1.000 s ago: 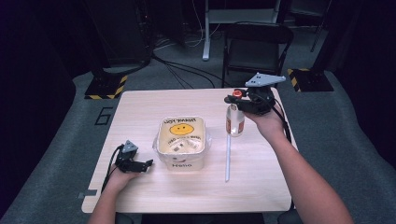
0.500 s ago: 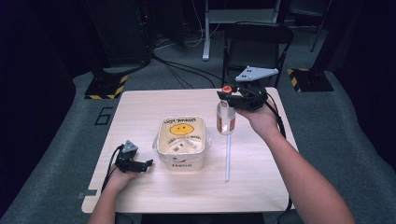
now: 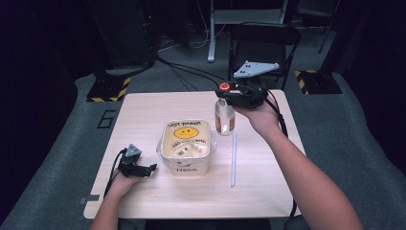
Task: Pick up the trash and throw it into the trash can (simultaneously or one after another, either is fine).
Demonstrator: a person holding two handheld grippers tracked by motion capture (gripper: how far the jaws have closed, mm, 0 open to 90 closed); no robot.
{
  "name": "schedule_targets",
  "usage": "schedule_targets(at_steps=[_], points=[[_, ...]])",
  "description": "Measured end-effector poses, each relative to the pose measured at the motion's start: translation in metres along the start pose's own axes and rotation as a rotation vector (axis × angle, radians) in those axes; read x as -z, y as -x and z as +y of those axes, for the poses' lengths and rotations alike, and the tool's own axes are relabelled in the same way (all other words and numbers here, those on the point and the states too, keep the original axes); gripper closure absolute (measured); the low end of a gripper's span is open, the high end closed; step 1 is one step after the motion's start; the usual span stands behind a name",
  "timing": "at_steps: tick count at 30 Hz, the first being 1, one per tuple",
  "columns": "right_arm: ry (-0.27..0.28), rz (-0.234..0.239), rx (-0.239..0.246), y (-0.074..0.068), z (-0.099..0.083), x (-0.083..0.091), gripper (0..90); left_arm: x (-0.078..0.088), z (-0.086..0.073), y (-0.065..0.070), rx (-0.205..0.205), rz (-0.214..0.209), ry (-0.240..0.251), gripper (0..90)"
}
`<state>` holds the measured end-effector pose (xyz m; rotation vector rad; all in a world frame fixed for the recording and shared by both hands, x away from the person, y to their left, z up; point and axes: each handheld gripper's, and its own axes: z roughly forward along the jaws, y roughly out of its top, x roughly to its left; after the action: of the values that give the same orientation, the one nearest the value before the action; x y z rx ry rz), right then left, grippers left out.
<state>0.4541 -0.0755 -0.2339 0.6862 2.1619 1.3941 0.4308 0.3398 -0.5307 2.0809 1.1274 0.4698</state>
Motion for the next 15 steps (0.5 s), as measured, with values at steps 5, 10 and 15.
schedule_targets(at_steps=[5,10,15], points=[[0.006,0.009,0.001,-0.002,0.007,-0.002,62.3,0.0,0.0,0.0,-0.002,0.0,0.0,6.0],[0.013,0.018,0.005,-0.005,0.012,-0.003,62.3,0.0,0.0,0.0,-0.004,0.0,-0.005,6.1],[0.02,0.025,0.008,-0.007,0.017,-0.004,62.3,0.0,0.0,0.0,-0.005,0.0,-0.005,6.1]])
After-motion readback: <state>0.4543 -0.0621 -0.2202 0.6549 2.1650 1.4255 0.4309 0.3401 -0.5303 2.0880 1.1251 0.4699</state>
